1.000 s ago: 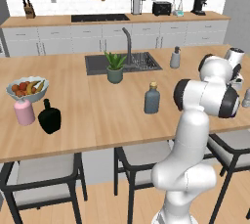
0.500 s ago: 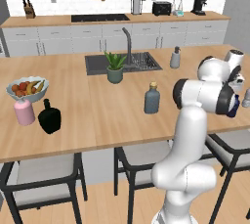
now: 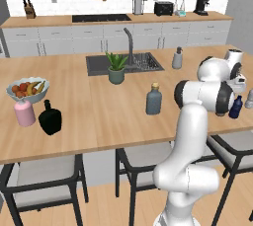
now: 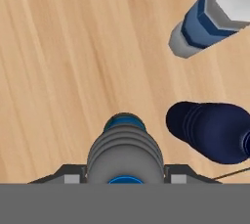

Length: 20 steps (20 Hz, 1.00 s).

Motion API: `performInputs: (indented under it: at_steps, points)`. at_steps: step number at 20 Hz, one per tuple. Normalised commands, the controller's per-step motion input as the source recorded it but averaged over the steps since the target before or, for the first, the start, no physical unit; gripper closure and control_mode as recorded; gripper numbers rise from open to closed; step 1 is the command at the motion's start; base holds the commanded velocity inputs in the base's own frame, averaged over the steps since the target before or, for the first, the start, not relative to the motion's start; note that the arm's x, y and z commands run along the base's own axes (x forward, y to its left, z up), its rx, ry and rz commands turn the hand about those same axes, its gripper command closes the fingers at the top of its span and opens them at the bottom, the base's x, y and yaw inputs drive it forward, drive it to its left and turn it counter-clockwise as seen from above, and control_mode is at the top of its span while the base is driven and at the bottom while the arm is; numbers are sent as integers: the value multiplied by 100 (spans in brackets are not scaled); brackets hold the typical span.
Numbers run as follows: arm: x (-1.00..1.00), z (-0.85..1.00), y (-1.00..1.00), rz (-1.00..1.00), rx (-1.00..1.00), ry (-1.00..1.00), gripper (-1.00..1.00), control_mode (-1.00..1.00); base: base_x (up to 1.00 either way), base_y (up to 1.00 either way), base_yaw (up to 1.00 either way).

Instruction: Move the plastic bottles in the middle to the plastics group, and the glass bottles in the middle to the glass group.

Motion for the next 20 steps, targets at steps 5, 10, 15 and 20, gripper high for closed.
performInputs:
  at_steps: [5,10,15,20]
  points:
    - [0,-39,-5,0,1,-1,100,-100,0,0,0]
    - [0,-5,-17,-3,7,-2,100,-100,0,0,0]
    - [0,-1,0,0,0,0,100,-100,0,0,0]
    - [0,-8,0,0,0,0,100,-100,0,0,0]
